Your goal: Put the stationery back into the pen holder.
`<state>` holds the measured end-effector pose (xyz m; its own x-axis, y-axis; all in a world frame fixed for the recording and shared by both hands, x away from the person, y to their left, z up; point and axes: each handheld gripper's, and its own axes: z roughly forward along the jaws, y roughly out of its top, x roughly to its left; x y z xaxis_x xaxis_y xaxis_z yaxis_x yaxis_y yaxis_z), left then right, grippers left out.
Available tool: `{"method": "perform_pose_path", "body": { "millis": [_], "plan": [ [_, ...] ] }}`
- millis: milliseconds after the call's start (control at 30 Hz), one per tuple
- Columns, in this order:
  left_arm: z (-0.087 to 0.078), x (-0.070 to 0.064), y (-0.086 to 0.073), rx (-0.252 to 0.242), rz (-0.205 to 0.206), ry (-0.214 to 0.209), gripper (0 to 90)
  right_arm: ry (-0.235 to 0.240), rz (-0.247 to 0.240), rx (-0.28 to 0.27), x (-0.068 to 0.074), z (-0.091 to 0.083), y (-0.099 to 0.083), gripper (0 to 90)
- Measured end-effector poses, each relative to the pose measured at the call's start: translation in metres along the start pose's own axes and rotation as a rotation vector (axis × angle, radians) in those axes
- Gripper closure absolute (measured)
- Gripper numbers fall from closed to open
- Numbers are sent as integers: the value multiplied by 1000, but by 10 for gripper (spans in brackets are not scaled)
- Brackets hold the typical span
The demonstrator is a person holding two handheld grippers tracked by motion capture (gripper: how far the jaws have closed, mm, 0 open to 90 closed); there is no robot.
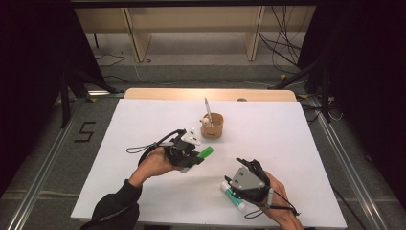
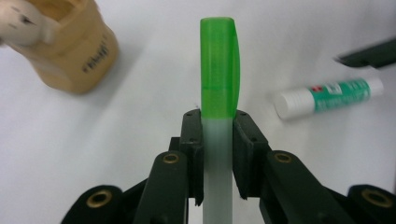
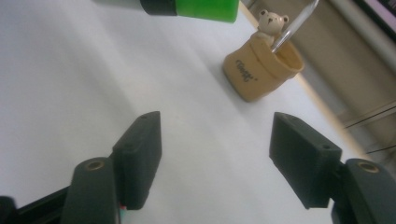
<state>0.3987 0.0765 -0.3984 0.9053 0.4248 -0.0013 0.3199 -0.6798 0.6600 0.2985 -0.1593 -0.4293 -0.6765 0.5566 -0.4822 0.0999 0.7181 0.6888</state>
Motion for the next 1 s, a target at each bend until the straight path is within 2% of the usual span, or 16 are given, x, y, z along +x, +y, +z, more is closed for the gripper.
{"method": "perform_pose_path", "body": {
  "millis": [67, 100, 133, 167, 200, 233, 300, 333, 367, 400, 633, 667, 767, 867, 967, 1000],
  "plan": [
    [0, 5, 0, -54, -25, 6, 762, 40, 101, -14, -7, -3, -3, 328],
    [0, 5, 0, -54, -25, 6, 762, 61, 143, -20, -9, -4, -4, 321],
    [0, 9, -1, -109, -58, 29, 762, 77, 178, -26, -10, -6, -6, 321],
    [0, 9, -1, -109, -58, 29, 762, 88, 205, -31, -11, -7, -7, 321],
    [1, 14, 0, -174, -102, 51, 762, 94, 219, -31, -11, -8, -9, 320],
    [1, 14, 0, -174, -102, 51, 762, 104, 233, -31, -11, -10, -10, 318],
    [3, 19, 1, -232, -151, 57, 762, 118, 252, -42, -10, -12, -13, 318],
    [5, 25, 2, -293, -195, 48, 761, 121, 258, -44, -9, -14, -14, 319],
    [5, 25, 2, -293, -195, 48, 762, 121, 258, -44, -9, -14, -14, 319],
    [8, 29, 5, -315, -224, 39, 761, 95, 247, -55, -5, -17, -16, 319],
    [15, 34, 17, -360, -224, 87, 761, 121, 296, -79, -4, -21, -21, 304],
    [16, 38, 20, -392, -232, 83, 761, 159, 328, -89, -5, -22, -22, 300],
    [18, 40, 25, -393, -226, 103, 762, 177, 350, -101, -5, -23, -23, 300],
    [22, 44, 36, -416, -221, 150, 762, 175, 347, -102, -5, -24, -24, 300],
    [24, 47, 43, -426, -223, 152, 761, 177, 348, -100, -4, -25, -25, 301],
    [25, 49, 48, -446, -217, 174, 761, 177, 348, -102, -5, -25, -26, 301]
  ]
}}
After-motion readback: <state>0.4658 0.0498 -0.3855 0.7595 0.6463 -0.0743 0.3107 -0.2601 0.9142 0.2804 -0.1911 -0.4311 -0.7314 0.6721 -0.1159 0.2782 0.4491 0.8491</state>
